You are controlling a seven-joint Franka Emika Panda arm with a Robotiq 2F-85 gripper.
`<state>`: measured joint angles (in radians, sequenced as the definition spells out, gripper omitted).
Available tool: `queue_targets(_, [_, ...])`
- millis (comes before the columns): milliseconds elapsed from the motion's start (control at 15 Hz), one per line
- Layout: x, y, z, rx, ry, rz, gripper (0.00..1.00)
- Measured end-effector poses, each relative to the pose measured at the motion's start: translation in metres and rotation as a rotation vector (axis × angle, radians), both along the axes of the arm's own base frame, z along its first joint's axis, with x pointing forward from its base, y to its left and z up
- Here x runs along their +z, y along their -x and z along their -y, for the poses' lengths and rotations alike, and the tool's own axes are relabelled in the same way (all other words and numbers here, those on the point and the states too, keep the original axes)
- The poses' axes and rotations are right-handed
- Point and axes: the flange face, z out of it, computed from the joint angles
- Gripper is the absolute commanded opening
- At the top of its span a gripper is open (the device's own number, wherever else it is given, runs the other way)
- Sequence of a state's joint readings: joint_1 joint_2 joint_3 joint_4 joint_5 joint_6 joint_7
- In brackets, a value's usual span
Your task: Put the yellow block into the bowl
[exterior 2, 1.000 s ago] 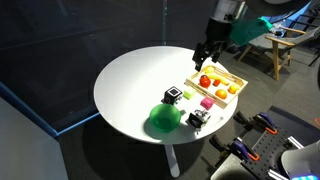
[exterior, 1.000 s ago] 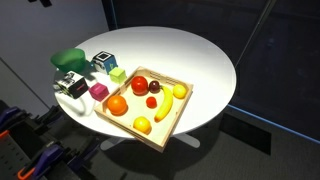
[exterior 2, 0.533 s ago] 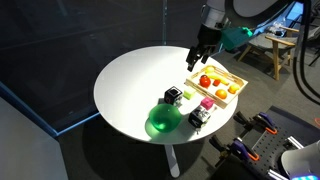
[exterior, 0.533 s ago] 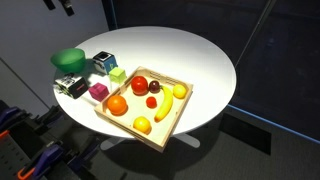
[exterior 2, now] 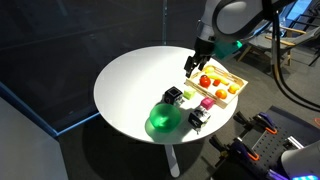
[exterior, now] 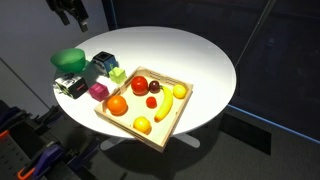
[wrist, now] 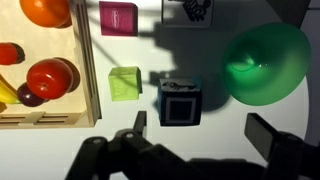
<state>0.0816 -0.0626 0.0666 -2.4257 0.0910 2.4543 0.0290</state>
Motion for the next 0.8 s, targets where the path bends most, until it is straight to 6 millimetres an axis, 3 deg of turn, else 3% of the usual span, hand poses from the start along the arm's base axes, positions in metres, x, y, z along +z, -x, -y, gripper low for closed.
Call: queue_targets(800, [-0.0081, -0.0034, 0.0033, -0.006, 0.002, 0.008, 1.0])
